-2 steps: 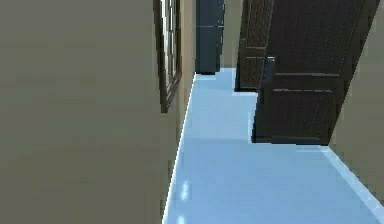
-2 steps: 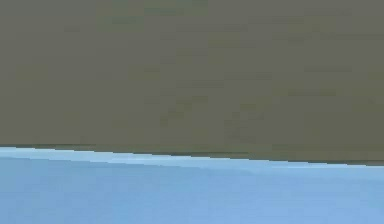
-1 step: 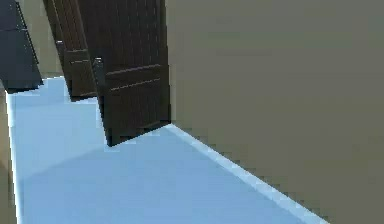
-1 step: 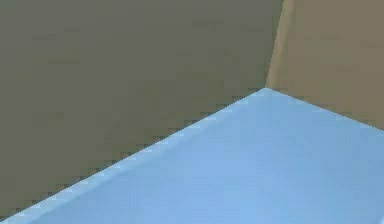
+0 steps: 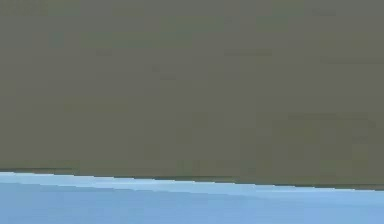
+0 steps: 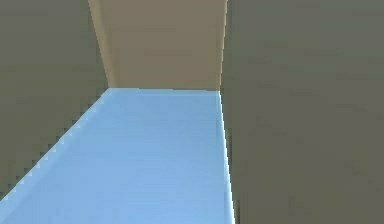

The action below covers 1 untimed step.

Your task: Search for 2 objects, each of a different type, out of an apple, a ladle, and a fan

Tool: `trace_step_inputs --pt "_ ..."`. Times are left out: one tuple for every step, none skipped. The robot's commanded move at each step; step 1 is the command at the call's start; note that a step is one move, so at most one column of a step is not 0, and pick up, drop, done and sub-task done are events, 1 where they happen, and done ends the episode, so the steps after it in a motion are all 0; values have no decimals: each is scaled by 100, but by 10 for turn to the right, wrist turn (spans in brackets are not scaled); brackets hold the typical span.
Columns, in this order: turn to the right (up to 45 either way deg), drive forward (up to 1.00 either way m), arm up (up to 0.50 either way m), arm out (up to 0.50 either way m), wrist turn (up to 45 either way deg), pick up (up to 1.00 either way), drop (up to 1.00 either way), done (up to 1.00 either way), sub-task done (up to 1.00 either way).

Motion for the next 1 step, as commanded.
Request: trace_step_inputs --pt "30 0 0 0 0 0 0 0 0"
